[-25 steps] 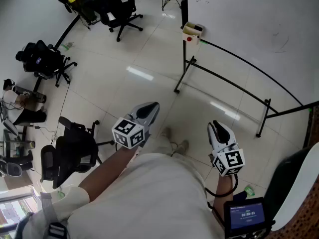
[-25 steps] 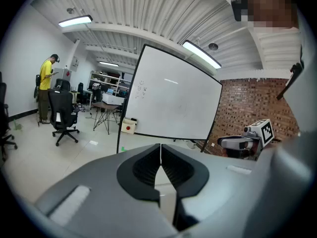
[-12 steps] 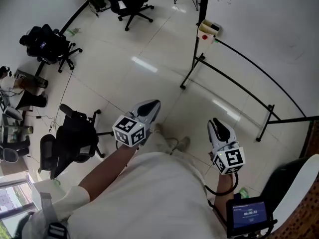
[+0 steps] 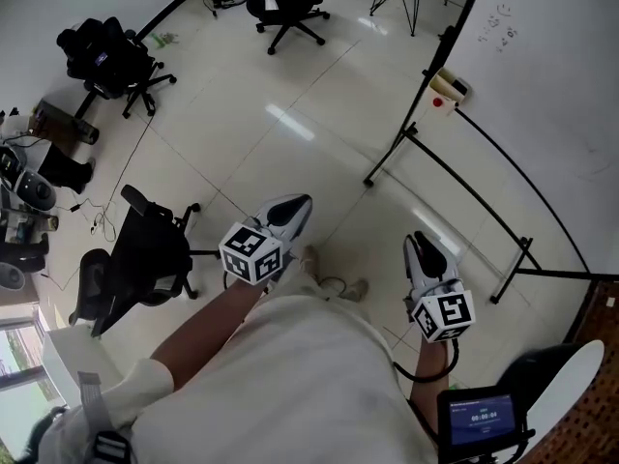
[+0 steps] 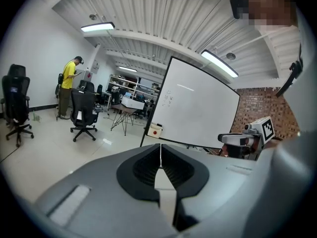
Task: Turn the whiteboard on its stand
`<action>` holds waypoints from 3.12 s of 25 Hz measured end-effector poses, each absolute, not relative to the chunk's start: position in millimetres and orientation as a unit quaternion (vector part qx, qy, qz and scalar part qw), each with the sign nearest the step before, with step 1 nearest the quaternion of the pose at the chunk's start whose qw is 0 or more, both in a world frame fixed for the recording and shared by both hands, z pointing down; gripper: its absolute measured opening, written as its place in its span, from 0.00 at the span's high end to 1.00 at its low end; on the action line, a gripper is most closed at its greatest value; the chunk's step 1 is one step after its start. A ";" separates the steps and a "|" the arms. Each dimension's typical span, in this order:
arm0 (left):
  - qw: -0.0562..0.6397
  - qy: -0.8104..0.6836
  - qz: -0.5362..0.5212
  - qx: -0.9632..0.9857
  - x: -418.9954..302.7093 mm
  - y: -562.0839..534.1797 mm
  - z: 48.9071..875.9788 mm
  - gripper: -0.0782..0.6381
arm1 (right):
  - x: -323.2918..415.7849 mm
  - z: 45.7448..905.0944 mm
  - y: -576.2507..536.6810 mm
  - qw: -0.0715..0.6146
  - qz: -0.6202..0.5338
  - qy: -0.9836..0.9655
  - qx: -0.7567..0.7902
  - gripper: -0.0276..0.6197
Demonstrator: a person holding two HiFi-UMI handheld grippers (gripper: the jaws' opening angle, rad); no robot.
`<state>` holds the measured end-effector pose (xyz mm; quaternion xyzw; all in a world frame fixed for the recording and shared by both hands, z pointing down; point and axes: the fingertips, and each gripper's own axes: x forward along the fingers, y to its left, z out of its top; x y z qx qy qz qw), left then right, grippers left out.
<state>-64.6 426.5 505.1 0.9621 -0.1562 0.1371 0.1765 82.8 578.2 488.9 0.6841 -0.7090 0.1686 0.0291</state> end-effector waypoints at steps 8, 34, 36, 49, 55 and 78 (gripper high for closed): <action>0.183 -0.181 0.125 0.958 -100.9 373.6 506.8 0.86 | 53.9 481.0 504.8 0.044 0.161 -0.731 0.661 0.85; 0.207 -0.216 0.108 0.948 -187.9 267.3 544.6 0.86 | -31.2 513.1 366.4 0.060 0.178 -0.764 0.617 0.86; 0.209 -0.219 0.107 0.947 -190.4 264.8 545.6 0.86 | -33.3 513.6 361.7 0.062 0.180 -0.766 0.614 0.86; 0.213 -0.245 0.099 0.941 -189.8 238.9 547.0 0.86 | -25.8 513.3 331.3 0.069 0.178 -0.781 0.595 0.86; 0.214 -0.255 0.103 0.937 -176.4 225.3 547.0 0.86 | -9.6 518.9 317.5 0.066 0.185 -0.786 0.587 0.86; 0.216 -0.304 0.106 0.922 -90.2 213.7 531.0 0.86 | 95.5 507.2 278.9 0.074 0.179 -0.818 0.542 0.86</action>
